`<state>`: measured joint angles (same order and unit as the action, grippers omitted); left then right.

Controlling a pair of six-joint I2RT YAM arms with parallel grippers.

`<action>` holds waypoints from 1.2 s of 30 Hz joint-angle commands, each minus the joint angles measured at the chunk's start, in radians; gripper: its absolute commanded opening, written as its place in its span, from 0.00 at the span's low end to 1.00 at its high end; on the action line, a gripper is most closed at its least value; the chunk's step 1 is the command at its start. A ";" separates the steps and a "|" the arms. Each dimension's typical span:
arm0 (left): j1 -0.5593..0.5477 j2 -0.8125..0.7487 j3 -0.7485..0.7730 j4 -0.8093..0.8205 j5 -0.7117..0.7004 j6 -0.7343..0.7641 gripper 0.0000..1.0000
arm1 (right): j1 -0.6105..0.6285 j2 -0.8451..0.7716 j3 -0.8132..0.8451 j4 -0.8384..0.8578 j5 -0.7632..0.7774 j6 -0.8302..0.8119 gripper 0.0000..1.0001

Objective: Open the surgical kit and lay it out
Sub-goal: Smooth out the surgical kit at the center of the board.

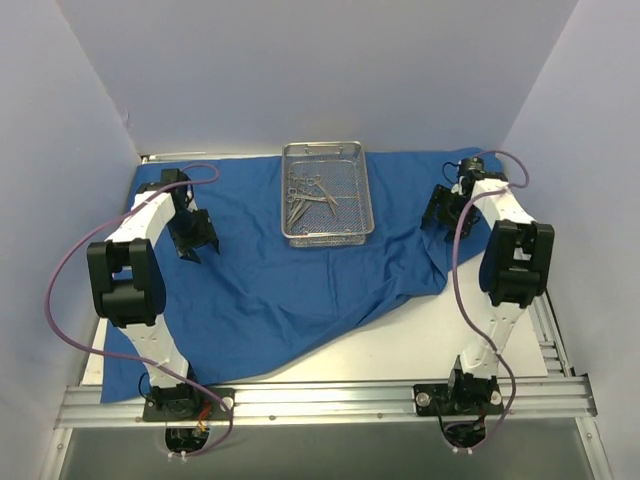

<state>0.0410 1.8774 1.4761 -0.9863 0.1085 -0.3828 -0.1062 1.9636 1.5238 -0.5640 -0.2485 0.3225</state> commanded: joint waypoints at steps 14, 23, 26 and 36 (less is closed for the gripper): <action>0.000 -0.023 0.055 -0.011 0.014 0.005 0.64 | 0.140 0.130 0.299 0.062 -0.172 0.038 0.68; -0.003 -0.017 0.046 -0.005 0.011 0.009 0.64 | 0.074 0.112 0.226 0.009 -0.086 0.004 0.65; -0.003 -0.018 0.039 0.000 0.011 0.009 0.64 | 0.079 0.119 0.236 0.003 -0.060 -0.010 0.64; 0.000 -0.020 0.043 -0.002 0.013 0.009 0.64 | 0.099 0.192 0.321 -0.013 -0.063 0.007 0.45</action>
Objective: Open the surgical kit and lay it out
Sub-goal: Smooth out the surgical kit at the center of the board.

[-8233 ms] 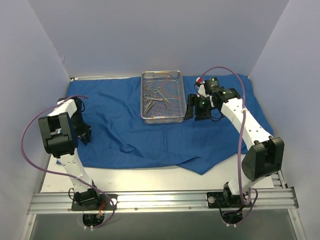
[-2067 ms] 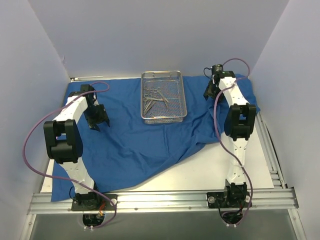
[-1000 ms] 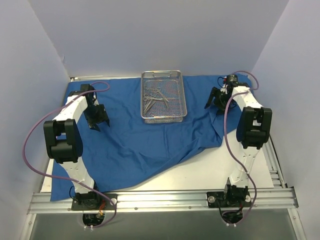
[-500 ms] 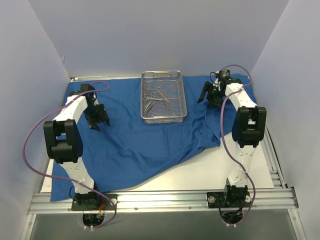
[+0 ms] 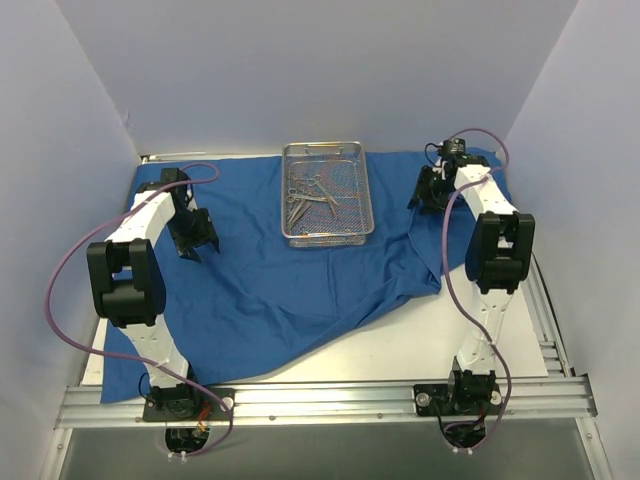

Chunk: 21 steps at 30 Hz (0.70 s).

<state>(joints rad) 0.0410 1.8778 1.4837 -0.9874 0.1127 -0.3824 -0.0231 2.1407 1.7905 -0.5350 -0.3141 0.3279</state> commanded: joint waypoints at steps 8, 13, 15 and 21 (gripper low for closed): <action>-0.001 -0.022 0.061 -0.010 -0.010 0.008 0.64 | 0.012 -0.157 0.006 -0.252 0.191 0.077 0.00; -0.001 -0.009 0.061 0.001 -0.004 -0.003 0.64 | -0.049 -0.379 -0.136 -0.433 0.476 0.184 0.00; -0.001 0.000 0.056 0.012 0.011 -0.006 0.64 | -0.092 -0.517 -0.248 -0.463 0.518 0.218 0.00; 0.002 -0.002 0.044 0.026 0.028 -0.007 0.64 | -0.302 -0.826 -0.427 -0.623 0.769 0.215 0.00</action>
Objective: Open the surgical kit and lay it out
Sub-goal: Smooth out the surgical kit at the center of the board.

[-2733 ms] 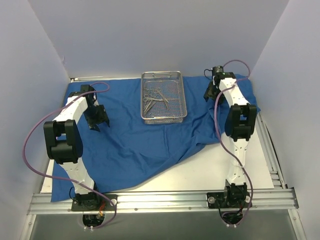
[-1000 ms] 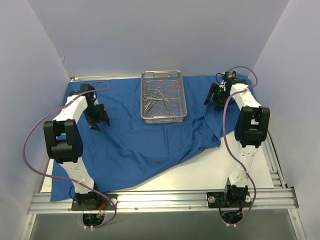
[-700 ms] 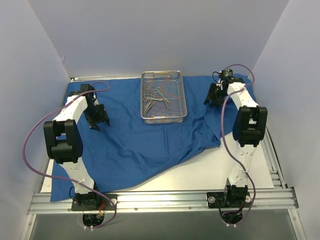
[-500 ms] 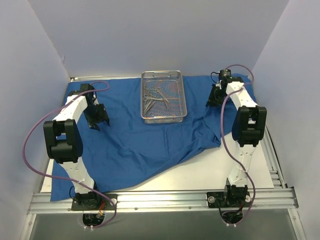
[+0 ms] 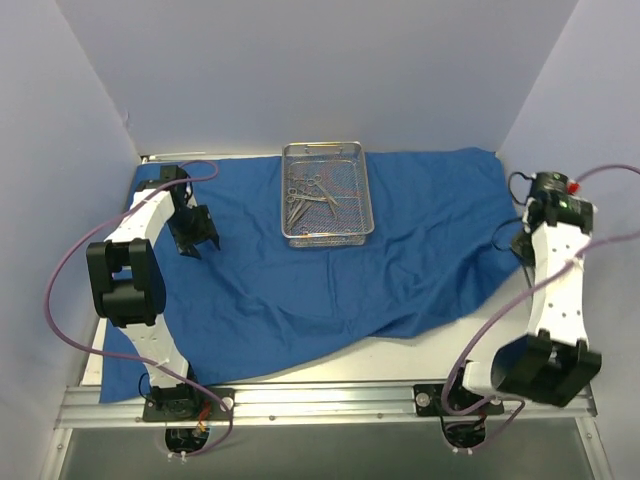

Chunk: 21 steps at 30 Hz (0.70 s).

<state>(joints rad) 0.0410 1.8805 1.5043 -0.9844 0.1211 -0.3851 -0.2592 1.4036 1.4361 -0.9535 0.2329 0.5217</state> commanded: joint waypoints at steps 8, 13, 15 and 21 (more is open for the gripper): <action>0.008 0.003 0.007 0.041 0.054 -0.006 0.64 | -0.178 -0.202 -0.108 -0.226 0.286 0.038 0.00; 0.033 -0.004 -0.036 0.067 0.074 -0.006 0.64 | -0.258 -0.317 -0.095 -0.225 0.313 0.035 0.00; 0.040 -0.003 -0.045 0.073 0.078 -0.006 0.64 | -0.261 -0.350 -0.100 -0.225 0.315 0.038 0.00; 0.071 0.003 -0.055 0.078 0.083 -0.008 0.64 | -0.262 -0.413 -0.086 -0.228 0.352 0.051 0.00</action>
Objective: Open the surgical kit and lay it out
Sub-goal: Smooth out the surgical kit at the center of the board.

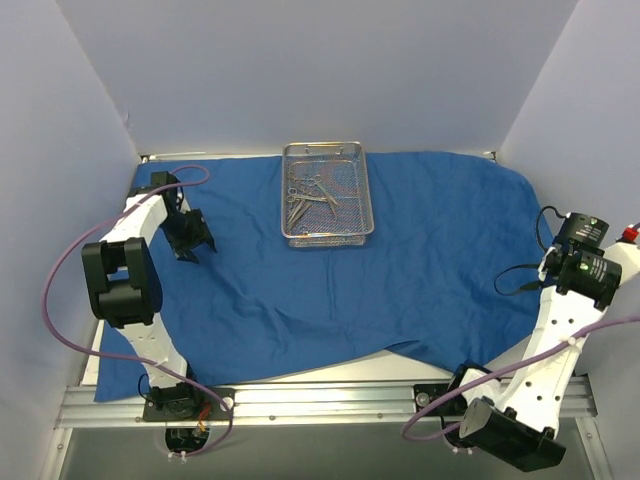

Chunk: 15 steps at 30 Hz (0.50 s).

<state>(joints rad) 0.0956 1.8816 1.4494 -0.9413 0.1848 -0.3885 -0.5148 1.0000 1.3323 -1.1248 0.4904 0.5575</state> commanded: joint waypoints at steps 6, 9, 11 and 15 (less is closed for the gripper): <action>0.044 0.004 0.016 0.030 0.015 -0.006 0.64 | -0.007 -0.046 -0.002 -0.055 0.123 0.039 0.00; 0.049 0.001 0.026 0.022 0.016 -0.003 0.64 | -0.007 0.014 -0.002 -0.055 0.109 0.032 0.00; 0.047 -0.002 0.028 0.022 0.016 -0.003 0.64 | -0.007 0.026 -0.007 -0.053 0.111 0.035 0.01; 0.053 -0.009 0.031 0.018 0.018 -0.001 0.64 | -0.007 0.072 -0.004 -0.053 0.096 0.027 0.13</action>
<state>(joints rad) 0.1402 1.8816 1.4494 -0.9344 0.1883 -0.3885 -0.5159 1.0492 1.3296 -1.1343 0.5247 0.5804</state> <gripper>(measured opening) 0.640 0.080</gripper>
